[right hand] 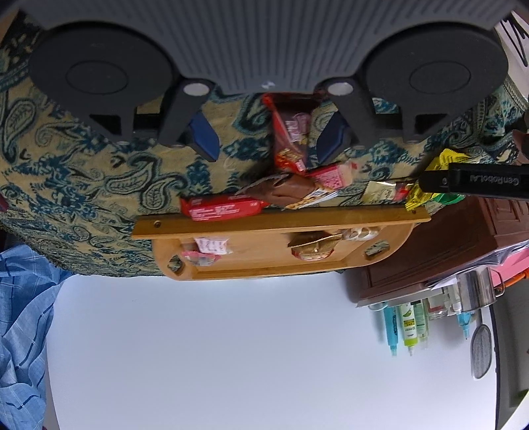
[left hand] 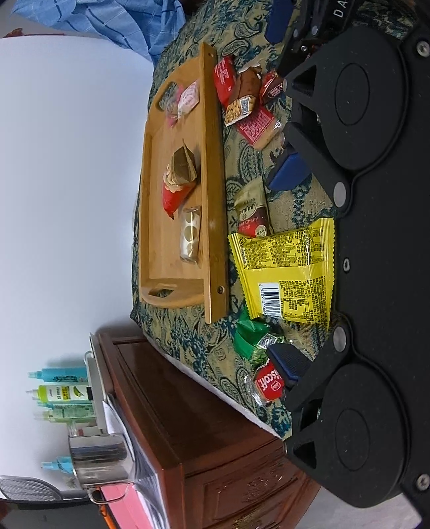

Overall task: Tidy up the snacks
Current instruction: 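Move both tools back over the remaining snacks beside the tray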

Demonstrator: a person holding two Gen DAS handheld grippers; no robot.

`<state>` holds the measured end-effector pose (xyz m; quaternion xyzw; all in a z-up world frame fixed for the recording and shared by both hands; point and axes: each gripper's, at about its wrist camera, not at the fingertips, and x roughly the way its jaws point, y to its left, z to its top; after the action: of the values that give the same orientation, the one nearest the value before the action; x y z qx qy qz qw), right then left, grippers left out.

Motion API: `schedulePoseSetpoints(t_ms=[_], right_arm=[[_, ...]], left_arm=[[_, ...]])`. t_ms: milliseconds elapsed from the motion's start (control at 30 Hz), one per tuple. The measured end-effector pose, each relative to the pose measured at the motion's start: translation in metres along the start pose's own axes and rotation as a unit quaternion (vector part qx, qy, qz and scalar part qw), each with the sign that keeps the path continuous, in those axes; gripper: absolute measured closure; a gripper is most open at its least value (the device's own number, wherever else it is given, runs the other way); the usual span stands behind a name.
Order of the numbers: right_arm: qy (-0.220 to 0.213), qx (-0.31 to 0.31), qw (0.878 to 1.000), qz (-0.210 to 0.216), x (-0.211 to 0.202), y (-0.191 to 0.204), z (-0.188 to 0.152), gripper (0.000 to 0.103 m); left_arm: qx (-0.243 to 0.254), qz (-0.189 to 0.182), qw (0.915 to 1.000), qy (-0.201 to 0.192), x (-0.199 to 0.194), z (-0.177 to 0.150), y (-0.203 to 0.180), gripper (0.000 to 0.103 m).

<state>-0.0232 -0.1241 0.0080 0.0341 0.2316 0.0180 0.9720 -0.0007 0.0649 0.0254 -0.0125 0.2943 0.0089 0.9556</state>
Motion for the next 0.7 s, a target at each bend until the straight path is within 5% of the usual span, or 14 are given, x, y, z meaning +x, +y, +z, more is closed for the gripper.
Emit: schedulePoseSetpoints(t_ms=[367, 500, 667, 700], right_arm=[[-0.017, -0.002, 1.0, -0.004, 0.003, 0.007, -0.005, 0.029], [-0.019, -0.014, 1.0, -0.007, 0.004, 0.013, -0.007, 0.048], [-0.015, -0.015, 1.0, -0.005, 0.007, 0.016, -0.009, 0.052], [-0.013, -0.015, 1.0, -0.004, 0.007, 0.017, -0.009, 0.056]], left_arm=[[-0.018, 0.022, 0.9995, 0.013, 0.012, -0.003, 0.003, 0.007], [-0.028, 0.016, 0.9993, 0.018, 0.015, -0.003, 0.004, 0.014], [-0.042, 0.014, 0.9986, 0.031, 0.02, -0.004, 0.006, 0.021], [-0.043, 0.011, 0.9984, 0.035, 0.021, -0.004, 0.006, 0.029]])
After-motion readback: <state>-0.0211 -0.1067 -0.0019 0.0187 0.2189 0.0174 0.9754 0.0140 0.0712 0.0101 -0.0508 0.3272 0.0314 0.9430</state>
